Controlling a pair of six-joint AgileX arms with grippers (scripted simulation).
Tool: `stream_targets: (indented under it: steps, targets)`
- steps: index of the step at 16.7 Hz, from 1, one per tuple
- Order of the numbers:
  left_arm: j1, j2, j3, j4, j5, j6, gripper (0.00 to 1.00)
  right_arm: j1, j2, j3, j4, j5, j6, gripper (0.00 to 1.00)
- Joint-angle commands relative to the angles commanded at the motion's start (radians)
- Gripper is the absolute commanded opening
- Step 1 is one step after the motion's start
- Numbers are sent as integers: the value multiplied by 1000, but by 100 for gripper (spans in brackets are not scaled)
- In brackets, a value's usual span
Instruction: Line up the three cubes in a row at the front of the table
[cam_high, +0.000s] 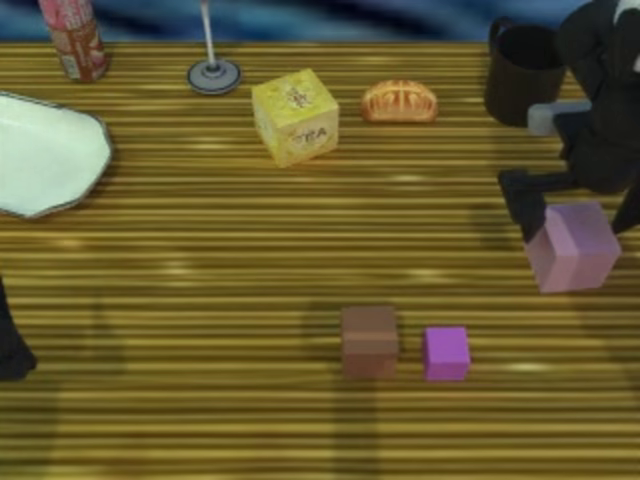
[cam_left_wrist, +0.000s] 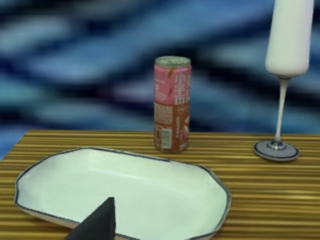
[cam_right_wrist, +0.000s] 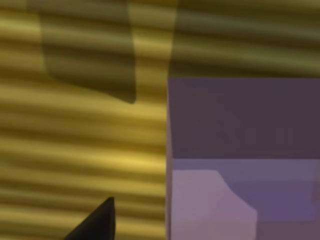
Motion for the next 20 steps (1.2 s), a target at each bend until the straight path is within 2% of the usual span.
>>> stream_targets:
  steps: [4,9,20]
  targets:
    - [0,0,0,0,0,0,100,2,49,-91,141,0,3,100]
    - [0,0,0,0,0,0,100,3,55,-102,155,0,3,100]
    - [0,0,0,0,0,0,100,3,55,-102,155,0,3,17]
